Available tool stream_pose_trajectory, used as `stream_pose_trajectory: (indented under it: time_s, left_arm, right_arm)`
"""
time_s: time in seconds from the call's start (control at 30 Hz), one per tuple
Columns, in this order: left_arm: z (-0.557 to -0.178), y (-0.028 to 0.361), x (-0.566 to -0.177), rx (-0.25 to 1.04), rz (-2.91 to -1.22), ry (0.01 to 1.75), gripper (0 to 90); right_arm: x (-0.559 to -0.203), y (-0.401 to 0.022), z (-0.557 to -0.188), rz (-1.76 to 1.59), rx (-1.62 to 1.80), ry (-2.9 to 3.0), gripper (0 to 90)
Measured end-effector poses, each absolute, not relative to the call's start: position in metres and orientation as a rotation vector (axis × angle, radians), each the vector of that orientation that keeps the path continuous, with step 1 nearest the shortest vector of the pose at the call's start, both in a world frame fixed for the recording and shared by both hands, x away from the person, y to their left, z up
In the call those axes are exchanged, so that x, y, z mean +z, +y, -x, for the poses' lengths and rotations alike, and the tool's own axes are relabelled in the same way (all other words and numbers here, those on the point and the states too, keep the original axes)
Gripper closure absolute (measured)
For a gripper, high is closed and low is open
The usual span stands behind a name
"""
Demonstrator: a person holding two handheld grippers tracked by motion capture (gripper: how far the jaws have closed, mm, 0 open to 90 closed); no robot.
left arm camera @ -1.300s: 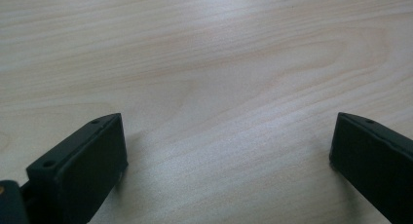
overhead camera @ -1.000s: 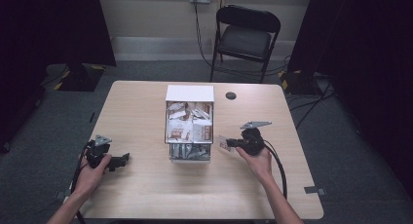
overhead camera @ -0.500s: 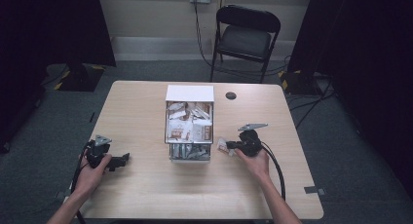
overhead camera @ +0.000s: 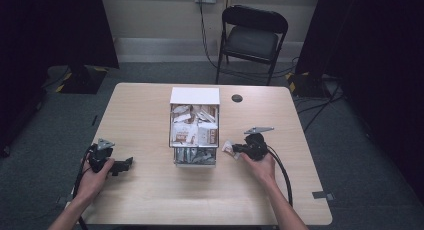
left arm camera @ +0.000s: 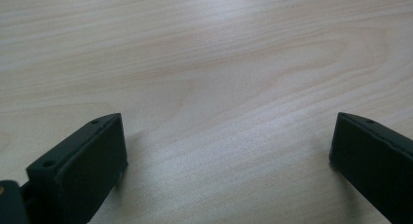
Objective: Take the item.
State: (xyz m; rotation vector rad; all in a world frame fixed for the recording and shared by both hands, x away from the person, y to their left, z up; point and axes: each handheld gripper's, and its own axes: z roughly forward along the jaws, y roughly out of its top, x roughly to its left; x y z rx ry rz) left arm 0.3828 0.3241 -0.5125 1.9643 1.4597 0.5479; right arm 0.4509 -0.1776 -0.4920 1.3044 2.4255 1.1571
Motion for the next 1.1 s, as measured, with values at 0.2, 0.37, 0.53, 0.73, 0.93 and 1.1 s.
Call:
stream_pose_trajectory:
  time_s: [0.2, 0.37, 0.53, 0.73, 0.93, 1.1]
  left_arm:
    - [-0.383, 0.324, -0.513, 0.548, -1.965, 1.460, 0.0]
    - [-0.383, 0.324, -0.512, 0.548, -1.965, 1.460, 0.0]
    - [-0.383, 0.324, -0.513, 0.548, -1.964, 1.460, 0.0]
    - [-0.383, 0.324, -0.513, 0.548, -1.965, 1.460, 0.0]
    - [-0.383, 0.324, -0.513, 0.548, -1.965, 1.460, 0.0]
    - [-0.383, 0.324, -0.513, 0.548, -1.964, 1.460, 0.0]
  right_arm:
    - [-0.493, -0.178, -0.452, -1.319, 1.134, 2.398, 75.1]
    - [-0.492, -0.180, -0.453, -1.339, 1.145, 2.369, 65.8]
    - [-0.491, -0.180, -0.453, -1.345, 1.162, 2.353, 52.9]
    - [-0.489, -0.181, -0.453, -1.355, 1.188, 2.343, 34.9]
    - [-0.484, -0.185, -0.453, -1.393, 1.183, 2.292, 24.9]
    - [-0.473, -0.192, -0.448, -1.415, 1.203, 2.241, 19.4]
